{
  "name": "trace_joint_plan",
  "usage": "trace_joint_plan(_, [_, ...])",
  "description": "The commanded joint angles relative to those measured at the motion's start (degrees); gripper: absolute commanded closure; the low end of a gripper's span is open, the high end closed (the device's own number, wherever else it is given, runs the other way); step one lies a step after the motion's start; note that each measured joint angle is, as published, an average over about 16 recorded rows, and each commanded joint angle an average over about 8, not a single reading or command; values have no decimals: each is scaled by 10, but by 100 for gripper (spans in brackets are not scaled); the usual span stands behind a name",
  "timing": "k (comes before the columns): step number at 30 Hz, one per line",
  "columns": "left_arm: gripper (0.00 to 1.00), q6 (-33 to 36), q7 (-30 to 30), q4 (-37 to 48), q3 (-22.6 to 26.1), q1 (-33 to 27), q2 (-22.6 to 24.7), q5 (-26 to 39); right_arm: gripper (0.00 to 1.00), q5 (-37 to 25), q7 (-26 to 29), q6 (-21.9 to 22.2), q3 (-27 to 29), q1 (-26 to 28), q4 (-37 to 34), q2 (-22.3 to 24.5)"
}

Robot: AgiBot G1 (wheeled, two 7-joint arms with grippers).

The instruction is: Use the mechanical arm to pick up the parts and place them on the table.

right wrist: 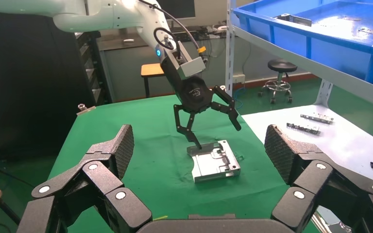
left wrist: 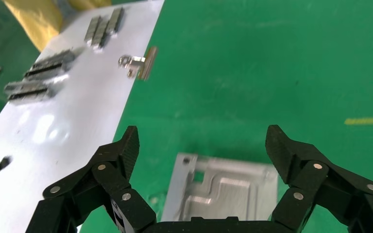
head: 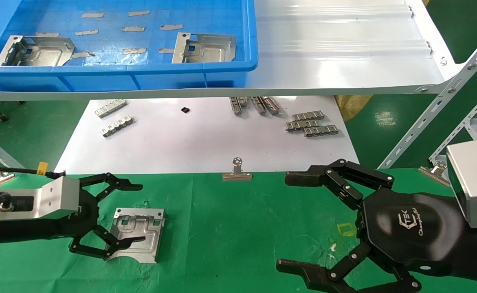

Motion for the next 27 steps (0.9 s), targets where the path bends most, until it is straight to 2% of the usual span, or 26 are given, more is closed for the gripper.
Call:
trace_joint_plan(1, [0, 1, -12, -11, -12, 8, -1, -5, 0, 0, 0, 0, 0, 0, 0, 0])
trace_joint_plan(27, [0, 20, -175, -157, -169, 118, -16, -68, 0, 0, 0, 0, 0, 0, 0, 0])
